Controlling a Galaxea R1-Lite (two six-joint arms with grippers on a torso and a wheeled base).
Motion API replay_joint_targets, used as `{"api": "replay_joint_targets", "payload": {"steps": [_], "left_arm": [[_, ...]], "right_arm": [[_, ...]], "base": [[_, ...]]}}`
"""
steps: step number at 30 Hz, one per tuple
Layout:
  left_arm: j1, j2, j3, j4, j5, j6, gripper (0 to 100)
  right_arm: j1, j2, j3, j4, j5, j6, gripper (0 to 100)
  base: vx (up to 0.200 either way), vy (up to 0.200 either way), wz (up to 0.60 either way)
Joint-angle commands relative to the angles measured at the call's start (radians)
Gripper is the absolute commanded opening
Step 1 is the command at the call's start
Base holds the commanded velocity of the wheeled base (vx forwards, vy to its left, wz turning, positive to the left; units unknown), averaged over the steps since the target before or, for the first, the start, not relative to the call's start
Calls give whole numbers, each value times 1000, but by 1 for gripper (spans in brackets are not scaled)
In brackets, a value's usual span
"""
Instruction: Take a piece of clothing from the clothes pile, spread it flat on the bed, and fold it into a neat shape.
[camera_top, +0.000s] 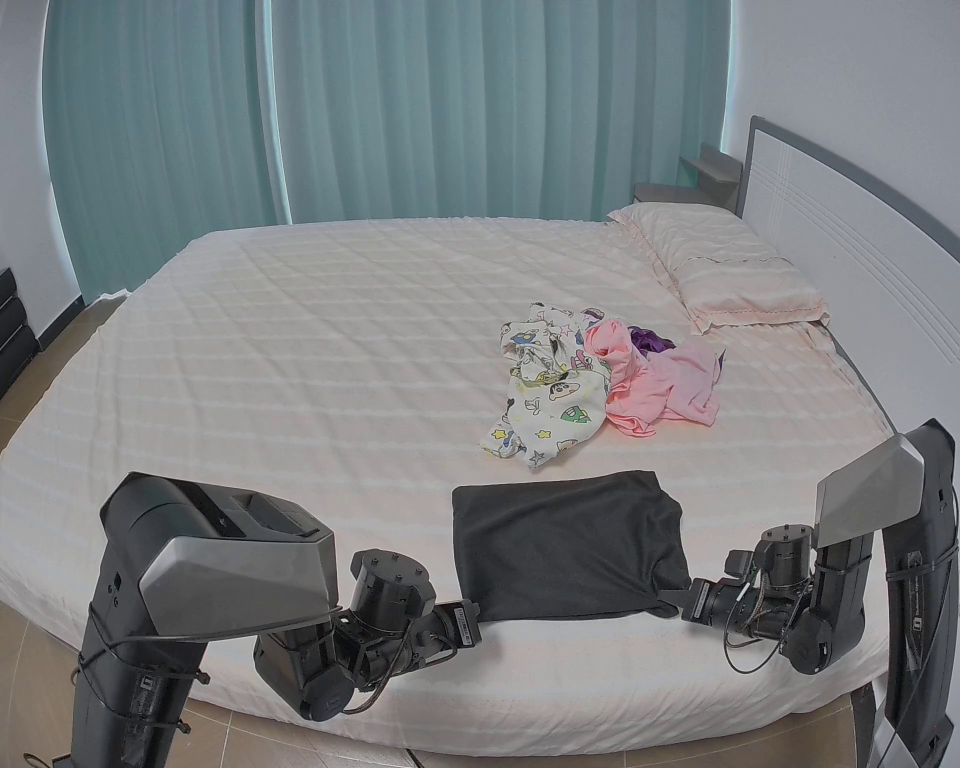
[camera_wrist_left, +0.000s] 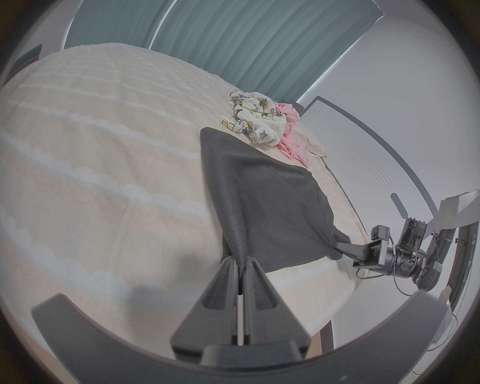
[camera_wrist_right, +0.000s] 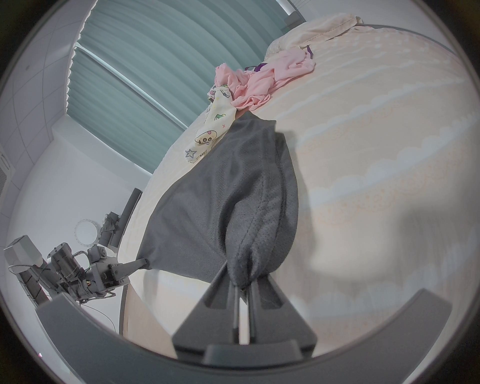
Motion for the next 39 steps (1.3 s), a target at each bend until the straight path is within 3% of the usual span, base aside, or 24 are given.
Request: {"api": "replay_joint_targets", "payload": {"steps": [1,5,9,15,16,17,21,30,39], "left_arm": [[0,-16,2,27,7,0,0],[0,-38,-1,84,10,0,0],[0,-58,-7,150,10,0,0],[0,-56,-11,185,10,2,0],[0,-58,-11,196,10,2,0],[-1,-59,-11,208,10,2,100],[-1,-62,-8,206,10,2,100],[20,-124,-11,219,10,-1,100],[42,-121,-42,226,6,-14,100]], "right_arm": [[3,-69,52,23,0,-13,0],[7,-105,64,80,0,-41,0],[6,-90,67,146,0,-122,0],[10,-81,67,147,0,-129,0],[10,-81,67,149,0,-129,100],[10,-79,67,147,0,-129,100],[1,-99,72,144,0,-131,100],[-112,-216,63,147,53,-125,100],[-102,-145,26,149,62,-90,100]], "base": [[0,0,0],[0,0,0],[0,0,0],[0,0,0],[0,0,0],[0,0,0],[0,0,0],[0,0,0],[0,0,0]]}}
